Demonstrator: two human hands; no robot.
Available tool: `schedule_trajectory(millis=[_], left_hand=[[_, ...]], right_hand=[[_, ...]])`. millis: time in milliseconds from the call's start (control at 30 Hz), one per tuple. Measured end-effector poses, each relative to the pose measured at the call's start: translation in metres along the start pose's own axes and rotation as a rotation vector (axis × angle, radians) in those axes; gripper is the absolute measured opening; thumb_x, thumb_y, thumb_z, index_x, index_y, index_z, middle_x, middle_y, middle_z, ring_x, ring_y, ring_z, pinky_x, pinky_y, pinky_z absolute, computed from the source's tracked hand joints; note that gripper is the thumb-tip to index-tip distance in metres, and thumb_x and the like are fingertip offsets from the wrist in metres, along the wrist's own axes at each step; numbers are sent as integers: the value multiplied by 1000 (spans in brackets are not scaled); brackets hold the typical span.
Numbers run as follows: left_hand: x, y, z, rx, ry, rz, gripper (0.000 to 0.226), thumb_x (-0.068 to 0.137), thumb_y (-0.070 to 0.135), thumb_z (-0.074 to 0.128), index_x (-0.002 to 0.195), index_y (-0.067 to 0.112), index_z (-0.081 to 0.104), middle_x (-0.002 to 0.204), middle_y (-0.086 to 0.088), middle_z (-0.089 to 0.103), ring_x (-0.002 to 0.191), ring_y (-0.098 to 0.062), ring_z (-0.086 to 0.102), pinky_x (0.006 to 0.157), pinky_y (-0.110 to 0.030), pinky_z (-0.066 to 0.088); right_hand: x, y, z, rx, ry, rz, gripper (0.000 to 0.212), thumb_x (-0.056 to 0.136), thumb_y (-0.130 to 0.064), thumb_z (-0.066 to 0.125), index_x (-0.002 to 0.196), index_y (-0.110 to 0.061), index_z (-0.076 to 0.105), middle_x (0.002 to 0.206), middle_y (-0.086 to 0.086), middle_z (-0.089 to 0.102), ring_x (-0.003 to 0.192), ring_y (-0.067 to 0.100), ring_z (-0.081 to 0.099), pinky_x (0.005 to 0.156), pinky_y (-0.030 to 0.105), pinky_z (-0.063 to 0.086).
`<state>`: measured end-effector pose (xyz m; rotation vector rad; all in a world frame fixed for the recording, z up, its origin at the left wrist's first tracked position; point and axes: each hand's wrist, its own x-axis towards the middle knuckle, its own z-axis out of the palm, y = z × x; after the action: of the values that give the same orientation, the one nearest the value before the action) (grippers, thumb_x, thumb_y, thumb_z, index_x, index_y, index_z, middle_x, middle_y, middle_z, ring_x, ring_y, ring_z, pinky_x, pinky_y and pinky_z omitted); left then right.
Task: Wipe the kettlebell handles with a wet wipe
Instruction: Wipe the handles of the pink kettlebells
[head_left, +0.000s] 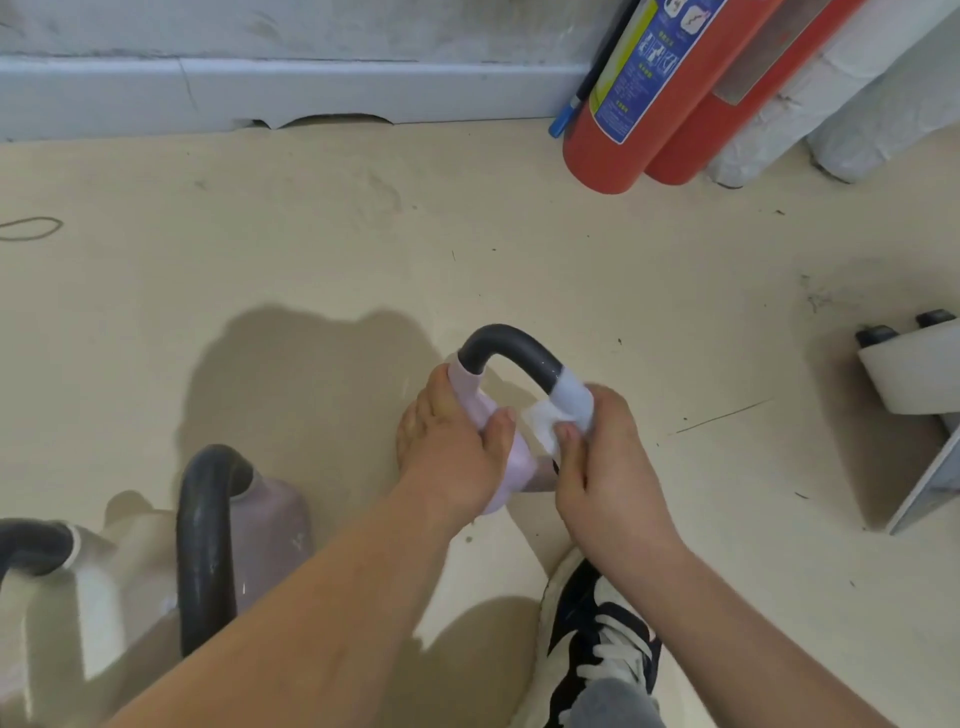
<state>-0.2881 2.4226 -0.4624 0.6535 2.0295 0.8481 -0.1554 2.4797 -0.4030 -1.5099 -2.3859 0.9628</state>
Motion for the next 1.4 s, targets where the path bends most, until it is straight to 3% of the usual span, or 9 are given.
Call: schedule_trajectory(millis=[100,267,367,500,700,833,1000,1133,1400], left_hand=[[-9,2,-1,34,9,105,78,85,57,44,154,28,20,145,4,40,137,-22,37,116,-43,29],[-4,2,-3,74,-1,62,87,95,49,52,159,16,3,162,-3,23,150,-22,20,123,-40,17],[-4,4,-5,64,-31,34,87,98,51,49,159,13,0,165,-3,17,152,-20,14,124,-37,12],[0,1,-5,27,-15,69,73,95,52,50,154,20,19,154,2,34,142,-20,31,118,-42,27],[0,4,-5,9,-34,80,73,96,51,47,156,29,13,156,8,30,144,-17,26,120,-42,26],[3,2,-2,4,-27,49,70,95,54,46,154,32,15,153,11,31,144,-16,26,119,-42,26],[-1,-1,0,-67,7,7,76,94,55,49,154,29,13,156,8,28,145,-16,24,119,-42,25],[-7,-3,0,-28,5,109,72,88,56,47,150,35,17,144,9,38,137,-18,34,116,-40,30],[-6,-10,-4,-65,-63,52,84,91,59,50,158,31,8,161,5,25,149,-19,23,120,-45,27]], right_hand=[[38,-37,-4,-443,-113,-230,42,99,-27,49,139,-17,45,118,0,50,96,23,56,68,34,41],[90,-85,4,-804,-357,-391,26,105,-35,47,123,-18,55,101,2,40,86,27,47,66,36,34],[99,-80,2,-649,-401,-290,28,104,-45,49,113,-22,61,99,0,58,86,24,56,66,34,40],[91,-67,-20,17,-474,66,23,100,-45,58,98,-23,66,81,-6,68,66,12,61,57,25,47],[27,-15,-14,103,-85,-9,9,107,-32,48,115,-34,52,95,-14,66,85,2,60,63,12,44],[-20,15,13,280,57,21,39,108,-18,44,126,-52,35,121,-19,57,101,7,62,80,22,48],[-2,15,14,-128,148,-125,48,99,-13,52,146,-13,39,120,5,52,93,27,59,66,38,50],[46,-33,-4,-570,-69,-303,43,96,-26,51,137,-13,47,113,7,56,87,32,62,62,39,51],[62,-59,-20,-86,-353,-19,21,102,-41,55,120,-32,59,102,-14,69,90,6,65,72,26,50]])
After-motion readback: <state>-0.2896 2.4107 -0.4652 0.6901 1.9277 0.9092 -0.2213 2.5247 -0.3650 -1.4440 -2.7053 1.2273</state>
